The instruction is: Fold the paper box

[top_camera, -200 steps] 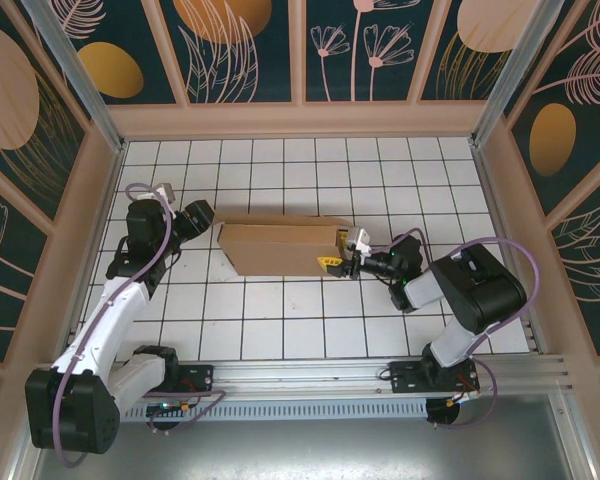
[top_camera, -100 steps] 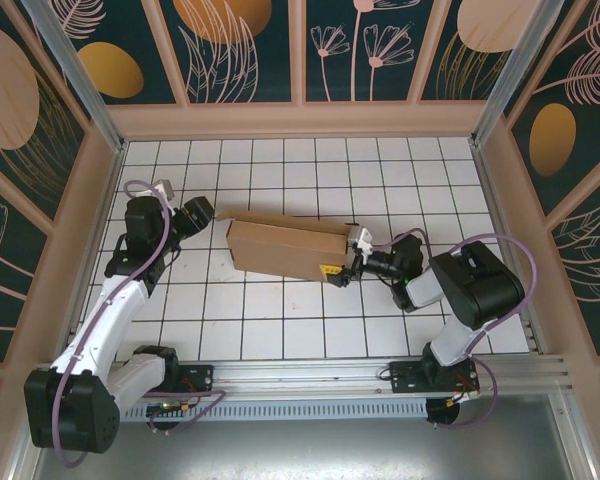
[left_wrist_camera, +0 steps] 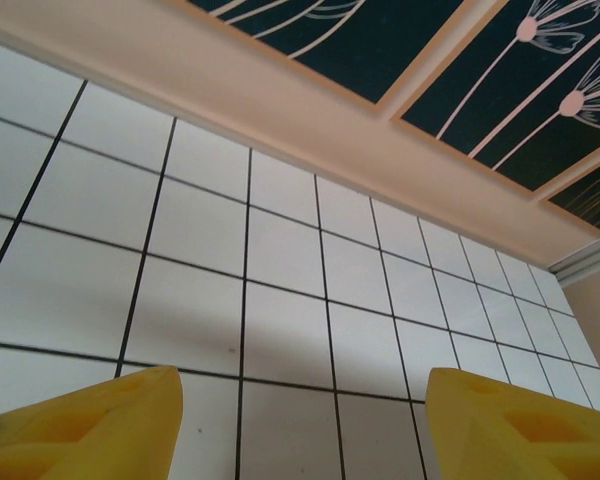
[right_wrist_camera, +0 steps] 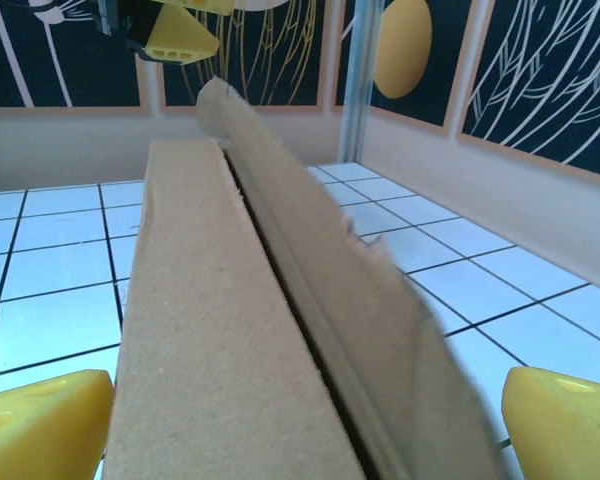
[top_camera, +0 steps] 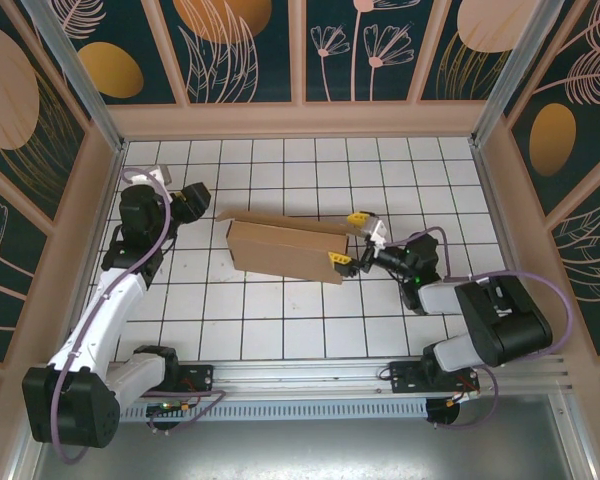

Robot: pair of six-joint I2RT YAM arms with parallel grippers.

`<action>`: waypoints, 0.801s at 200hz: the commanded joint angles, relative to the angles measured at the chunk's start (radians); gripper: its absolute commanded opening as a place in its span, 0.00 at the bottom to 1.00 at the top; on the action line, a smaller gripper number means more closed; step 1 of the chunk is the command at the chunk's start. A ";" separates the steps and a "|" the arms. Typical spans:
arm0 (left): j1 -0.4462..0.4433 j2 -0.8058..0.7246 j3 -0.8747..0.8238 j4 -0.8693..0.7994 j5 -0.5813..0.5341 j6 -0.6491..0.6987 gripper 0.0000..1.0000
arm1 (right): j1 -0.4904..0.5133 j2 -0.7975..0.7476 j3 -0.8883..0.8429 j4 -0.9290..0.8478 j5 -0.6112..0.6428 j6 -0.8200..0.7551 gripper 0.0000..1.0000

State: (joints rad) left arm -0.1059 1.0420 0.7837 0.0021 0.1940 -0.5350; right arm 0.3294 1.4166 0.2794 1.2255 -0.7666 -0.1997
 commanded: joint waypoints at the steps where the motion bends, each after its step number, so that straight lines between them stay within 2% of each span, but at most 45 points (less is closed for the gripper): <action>1: -0.003 0.000 0.010 0.073 0.017 0.051 0.64 | -0.024 -0.051 -0.013 -0.045 0.032 0.025 0.99; 16: -0.003 0.002 -0.001 0.095 0.048 0.092 0.64 | -0.029 -0.090 0.007 -0.117 0.020 0.007 0.99; 32: -0.003 -0.008 -0.039 0.126 0.026 0.088 0.64 | -0.027 -0.092 0.034 -0.190 -0.019 -0.017 0.99; 60: -0.003 -0.042 -0.099 0.173 0.023 0.034 0.64 | 0.004 -0.045 0.049 -0.220 -0.097 -0.038 0.99; 81: -0.003 -0.055 -0.105 0.168 0.021 0.021 0.64 | 0.049 0.004 0.053 -0.227 -0.107 -0.078 0.98; 123: -0.003 -0.048 -0.087 0.142 0.018 0.017 0.63 | 0.052 0.112 0.053 -0.104 -0.085 -0.083 0.84; 160: -0.002 -0.035 -0.071 0.154 0.031 -0.001 0.63 | -0.006 0.208 0.155 -0.158 -0.221 -0.127 0.68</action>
State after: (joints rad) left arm -0.1059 1.0077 0.6857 0.1230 0.2085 -0.5117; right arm 0.3557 1.5776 0.3519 1.0611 -0.8864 -0.2817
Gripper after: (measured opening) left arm 0.630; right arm 0.717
